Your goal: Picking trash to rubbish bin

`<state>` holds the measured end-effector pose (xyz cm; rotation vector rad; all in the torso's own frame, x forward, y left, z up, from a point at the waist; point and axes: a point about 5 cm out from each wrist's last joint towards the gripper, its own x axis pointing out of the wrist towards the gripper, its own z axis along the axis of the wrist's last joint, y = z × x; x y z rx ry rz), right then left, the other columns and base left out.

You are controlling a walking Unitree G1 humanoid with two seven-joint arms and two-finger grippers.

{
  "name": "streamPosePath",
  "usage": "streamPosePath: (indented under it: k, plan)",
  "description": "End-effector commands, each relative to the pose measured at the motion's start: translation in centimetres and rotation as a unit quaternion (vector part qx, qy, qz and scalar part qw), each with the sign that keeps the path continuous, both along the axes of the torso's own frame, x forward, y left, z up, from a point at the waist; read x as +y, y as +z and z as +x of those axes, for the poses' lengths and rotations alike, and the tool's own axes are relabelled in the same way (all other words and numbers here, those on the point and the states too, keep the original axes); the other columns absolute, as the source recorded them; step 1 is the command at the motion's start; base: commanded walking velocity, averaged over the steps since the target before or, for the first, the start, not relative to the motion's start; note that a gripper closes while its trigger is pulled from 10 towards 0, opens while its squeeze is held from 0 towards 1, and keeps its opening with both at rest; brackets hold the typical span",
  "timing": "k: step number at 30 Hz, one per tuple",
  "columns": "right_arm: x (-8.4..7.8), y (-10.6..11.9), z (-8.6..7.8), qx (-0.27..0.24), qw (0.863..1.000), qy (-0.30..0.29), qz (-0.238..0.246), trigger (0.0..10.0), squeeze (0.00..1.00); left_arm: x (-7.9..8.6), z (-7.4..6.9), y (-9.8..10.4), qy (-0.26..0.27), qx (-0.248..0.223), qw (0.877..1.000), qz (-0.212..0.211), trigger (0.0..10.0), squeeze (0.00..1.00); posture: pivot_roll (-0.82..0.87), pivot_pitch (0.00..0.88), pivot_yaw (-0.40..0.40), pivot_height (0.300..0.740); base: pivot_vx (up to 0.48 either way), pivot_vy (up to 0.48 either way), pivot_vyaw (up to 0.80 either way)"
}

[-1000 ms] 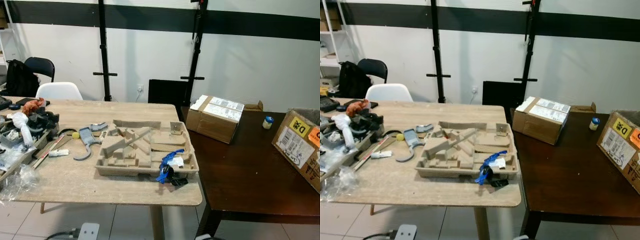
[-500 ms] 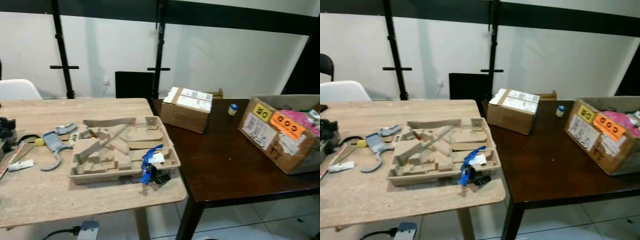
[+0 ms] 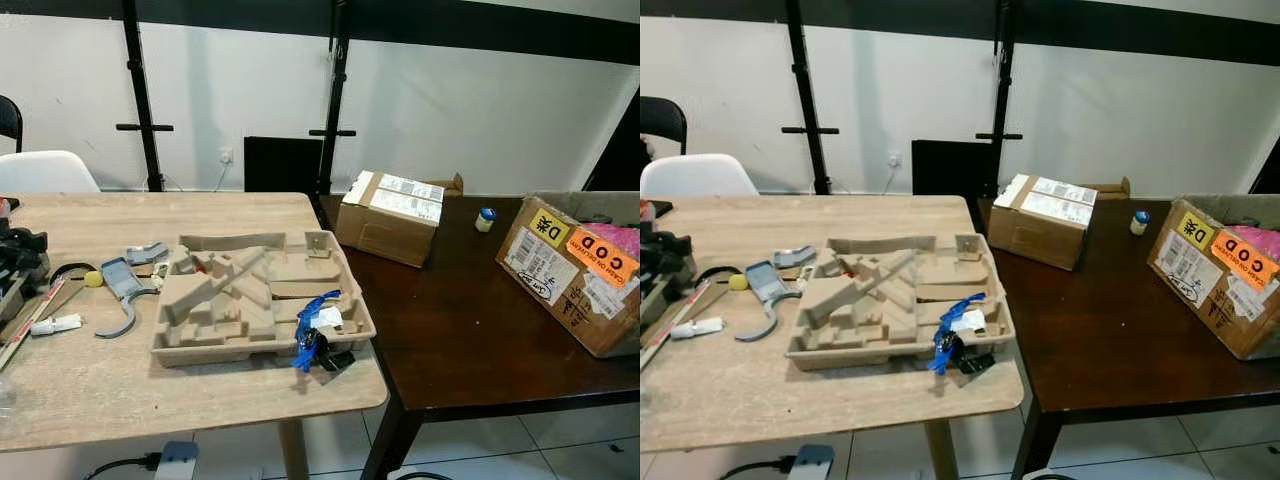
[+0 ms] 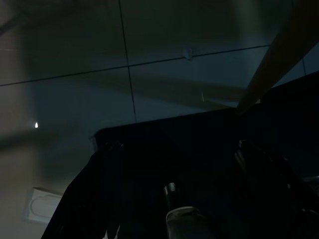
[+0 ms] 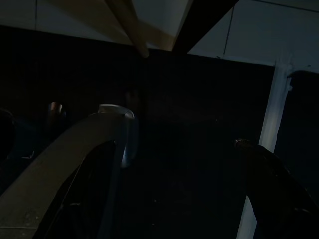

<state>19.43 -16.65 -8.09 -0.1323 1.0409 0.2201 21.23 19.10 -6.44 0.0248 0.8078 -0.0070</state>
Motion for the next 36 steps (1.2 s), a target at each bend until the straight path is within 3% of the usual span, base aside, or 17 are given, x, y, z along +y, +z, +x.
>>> streamPosePath:
  k: [1, 9, 13, 16, 36]
  plan:
    - [-0.35, -0.21, -0.46, 0.004, 1.000, -0.005, -0.004, 10.0, 0.00, -0.03, -0.30, -0.20, 0.004, 0.007, 1.000, -0.001, 10.0, 0.00, 0.08, 0.004, -0.050, 0.740, 0.000, 0.000, 0.00]
    - [-0.31, -0.28, -0.61, 0.009, 1.000, 0.011, -0.004, 10.0, 0.00, -0.08, -0.25, -0.17, 0.003, 0.007, 1.000, 0.000, 10.0, 0.00, 0.08, 0.008, -0.051, 0.740, 0.000, 0.000, 0.00]
    - [-0.12, -0.31, -0.69, 0.009, 0.999, 0.039, -0.008, 10.0, 0.00, -0.13, -0.27, -0.19, -0.002, 0.007, 1.000, 0.002, 10.0, 0.00, 0.08, 0.008, -0.051, 0.740, 0.000, 0.000, 0.80]
    - [-0.38, -0.51, -1.02, 0.015, 1.000, -0.019, -0.003, 10.0, 0.00, -0.11, -0.28, -0.20, -0.002, 0.008, 1.000, 0.003, 10.0, 0.00, 0.08, 0.008, -0.049, 0.740, 0.000, 0.000, 0.18]
    - [-0.46, -0.63, -1.27, 0.016, 1.000, -0.004, -0.012, 10.0, 0.00, -0.10, -0.34, -0.24, -0.006, 0.010, 1.000, 0.002, 10.0, 0.00, 0.08, 0.008, -0.046, 0.740, 0.000, 0.000, 0.00]
